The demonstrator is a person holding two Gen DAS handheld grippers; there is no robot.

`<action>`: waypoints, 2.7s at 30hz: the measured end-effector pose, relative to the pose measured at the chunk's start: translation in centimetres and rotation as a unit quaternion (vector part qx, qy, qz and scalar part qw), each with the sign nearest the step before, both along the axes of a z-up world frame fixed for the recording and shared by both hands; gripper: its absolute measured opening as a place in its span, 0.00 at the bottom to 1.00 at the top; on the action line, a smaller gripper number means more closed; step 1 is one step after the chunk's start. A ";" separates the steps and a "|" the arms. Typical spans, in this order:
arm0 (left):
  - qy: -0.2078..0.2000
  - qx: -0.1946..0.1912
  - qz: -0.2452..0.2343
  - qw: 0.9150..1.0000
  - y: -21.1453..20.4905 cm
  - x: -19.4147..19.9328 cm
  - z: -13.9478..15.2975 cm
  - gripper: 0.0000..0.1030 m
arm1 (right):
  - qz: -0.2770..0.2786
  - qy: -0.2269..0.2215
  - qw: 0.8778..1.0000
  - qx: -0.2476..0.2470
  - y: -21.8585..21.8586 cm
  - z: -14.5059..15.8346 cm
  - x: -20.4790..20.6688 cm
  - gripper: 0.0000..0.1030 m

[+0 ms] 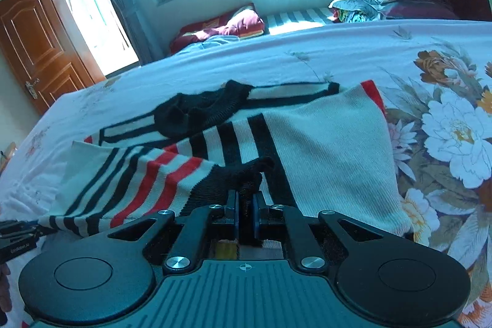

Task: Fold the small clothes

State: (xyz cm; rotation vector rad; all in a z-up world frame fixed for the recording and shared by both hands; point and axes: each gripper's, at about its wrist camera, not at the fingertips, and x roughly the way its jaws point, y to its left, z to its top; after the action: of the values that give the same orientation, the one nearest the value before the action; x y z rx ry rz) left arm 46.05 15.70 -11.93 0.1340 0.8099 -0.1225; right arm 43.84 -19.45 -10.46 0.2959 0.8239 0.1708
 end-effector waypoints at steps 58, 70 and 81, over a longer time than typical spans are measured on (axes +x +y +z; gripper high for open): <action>0.009 -0.016 -0.088 0.996 -2.5 10.7 -0.5 0.68 | 0.028 0.027 0.988 -0.148 5.6 -1.8 6.2 0.18; -0.017 -0.009 -0.059 0.998 -2.7 6.6 0.4 0.57 | 0.030 0.015 0.989 -0.146 6.6 -0.9 4.3 0.18; -0.020 0.008 -0.059 0.998 -3.6 0.9 -0.4 0.58 | 0.089 -0.005 0.984 -0.151 8.8 -1.2 1.2 0.18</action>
State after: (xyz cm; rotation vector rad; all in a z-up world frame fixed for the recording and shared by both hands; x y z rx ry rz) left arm 46.99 12.15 -12.34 0.1987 0.7629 -0.2236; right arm 45.03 -10.68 -11.66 -0.0653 0.8536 0.2115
